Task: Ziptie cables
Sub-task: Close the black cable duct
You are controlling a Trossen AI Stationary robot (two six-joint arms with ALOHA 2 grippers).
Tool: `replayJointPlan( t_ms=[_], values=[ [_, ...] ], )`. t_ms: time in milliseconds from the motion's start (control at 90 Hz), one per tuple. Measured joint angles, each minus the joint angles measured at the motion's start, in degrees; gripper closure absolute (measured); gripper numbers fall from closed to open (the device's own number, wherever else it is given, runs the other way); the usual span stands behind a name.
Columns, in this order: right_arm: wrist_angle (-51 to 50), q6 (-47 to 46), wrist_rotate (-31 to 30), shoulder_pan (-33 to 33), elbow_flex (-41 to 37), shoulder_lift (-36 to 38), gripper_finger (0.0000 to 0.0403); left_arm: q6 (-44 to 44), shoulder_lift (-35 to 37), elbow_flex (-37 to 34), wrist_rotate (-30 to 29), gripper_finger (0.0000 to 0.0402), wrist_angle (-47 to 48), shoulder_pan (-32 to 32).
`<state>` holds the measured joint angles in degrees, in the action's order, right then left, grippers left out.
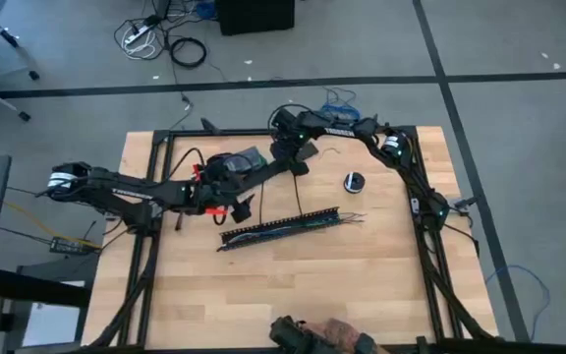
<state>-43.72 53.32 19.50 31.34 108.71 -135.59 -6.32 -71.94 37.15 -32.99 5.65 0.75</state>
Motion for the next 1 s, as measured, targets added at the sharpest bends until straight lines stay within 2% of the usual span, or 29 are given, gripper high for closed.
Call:
replayJointPlan(
  t_ms=[522,800,1000],
  values=[
    [-0.46,-1.16,-1.1,-0.62,0.04,0.02,0.0221,0.08,0.0,0.0,0.55,0.0037,0.02,0.0],
    [1.63,-1.23,-6.77,-2.54,-0.13,0.83,0.0194,0.08,0.0,0.0,0.53,0.0037,0.01,0.02],
    [2.09,-1.44,-9.81,-3.28,-0.13,0.85,0.0154,0.08,0.0,0.0,0.55,0.0037,0.04,0.02]
  ],
)
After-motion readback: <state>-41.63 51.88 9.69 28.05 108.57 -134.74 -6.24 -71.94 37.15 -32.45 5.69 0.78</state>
